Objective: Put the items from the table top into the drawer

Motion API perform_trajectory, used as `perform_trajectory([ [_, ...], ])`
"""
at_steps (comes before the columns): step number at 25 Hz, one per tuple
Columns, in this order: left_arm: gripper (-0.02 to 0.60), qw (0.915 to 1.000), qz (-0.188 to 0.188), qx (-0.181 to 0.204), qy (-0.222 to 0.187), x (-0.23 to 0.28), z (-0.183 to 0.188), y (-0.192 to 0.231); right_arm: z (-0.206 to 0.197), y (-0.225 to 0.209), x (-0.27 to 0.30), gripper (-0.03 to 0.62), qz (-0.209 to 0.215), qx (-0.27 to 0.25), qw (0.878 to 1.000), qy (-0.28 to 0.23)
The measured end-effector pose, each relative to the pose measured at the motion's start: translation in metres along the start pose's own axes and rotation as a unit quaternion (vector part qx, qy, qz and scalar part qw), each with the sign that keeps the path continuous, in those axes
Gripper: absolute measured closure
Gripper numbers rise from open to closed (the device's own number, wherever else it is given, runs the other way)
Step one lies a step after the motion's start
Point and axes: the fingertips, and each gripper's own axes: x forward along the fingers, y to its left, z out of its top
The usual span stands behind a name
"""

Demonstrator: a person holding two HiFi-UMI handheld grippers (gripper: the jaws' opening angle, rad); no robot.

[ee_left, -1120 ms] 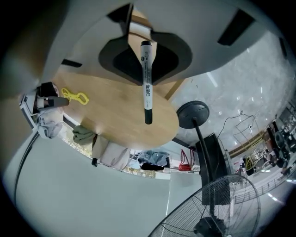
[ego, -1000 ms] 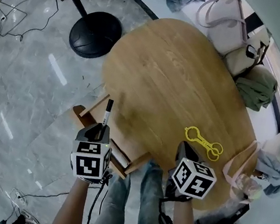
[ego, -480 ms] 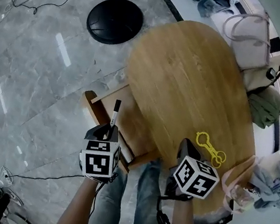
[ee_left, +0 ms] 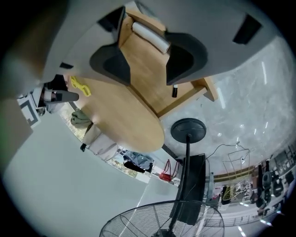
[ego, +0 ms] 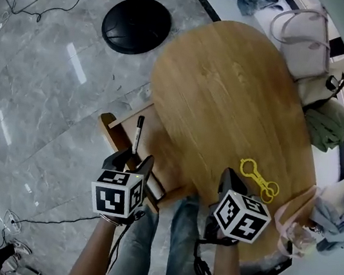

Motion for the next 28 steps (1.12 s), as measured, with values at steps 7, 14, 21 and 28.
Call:
perform_trajectory([
  [7,0.348,0.9923,-0.009,0.122,0.019,-0.002,0.012,-0.033,-0.014,-0.018,-0.009,0.589,-0.006,0.040,0.999,-0.003],
  [14,0.350,0.9741,-0.048,0.220,0.024,-0.001,0.024,-0.098,-0.021,-0.052,-0.029,0.589,-0.026,0.092,0.995,-0.024],
  [21,0.349,0.9565,-0.068,0.281,0.039,0.010,0.023,-0.147,-0.042,-0.099,-0.054,0.589,-0.056,0.157,0.985,-0.045],
  [28,0.350,0.9352,-0.077,0.341,0.058,0.025,0.019,-0.190,-0.073,-0.146,-0.080,0.589,-0.085,0.222,0.970,-0.058],
])
